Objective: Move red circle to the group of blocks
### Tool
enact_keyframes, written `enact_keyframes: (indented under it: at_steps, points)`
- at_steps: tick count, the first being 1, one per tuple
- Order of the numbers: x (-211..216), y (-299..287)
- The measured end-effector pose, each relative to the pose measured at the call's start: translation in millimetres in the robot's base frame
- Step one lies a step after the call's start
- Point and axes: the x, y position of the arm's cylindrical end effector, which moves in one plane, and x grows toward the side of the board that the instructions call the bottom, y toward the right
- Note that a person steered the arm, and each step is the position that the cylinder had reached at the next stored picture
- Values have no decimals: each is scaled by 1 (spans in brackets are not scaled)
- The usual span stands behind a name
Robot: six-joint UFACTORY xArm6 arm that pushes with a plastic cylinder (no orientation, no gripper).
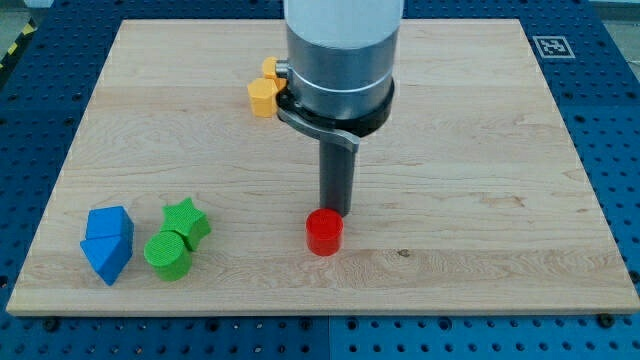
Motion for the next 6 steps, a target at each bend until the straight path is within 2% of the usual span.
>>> enact_keyframes:
  at_steps: [1, 2, 3, 6]
  points:
    - [2, 33]
    - [14, 42]
    - [27, 22]
    - [31, -137]
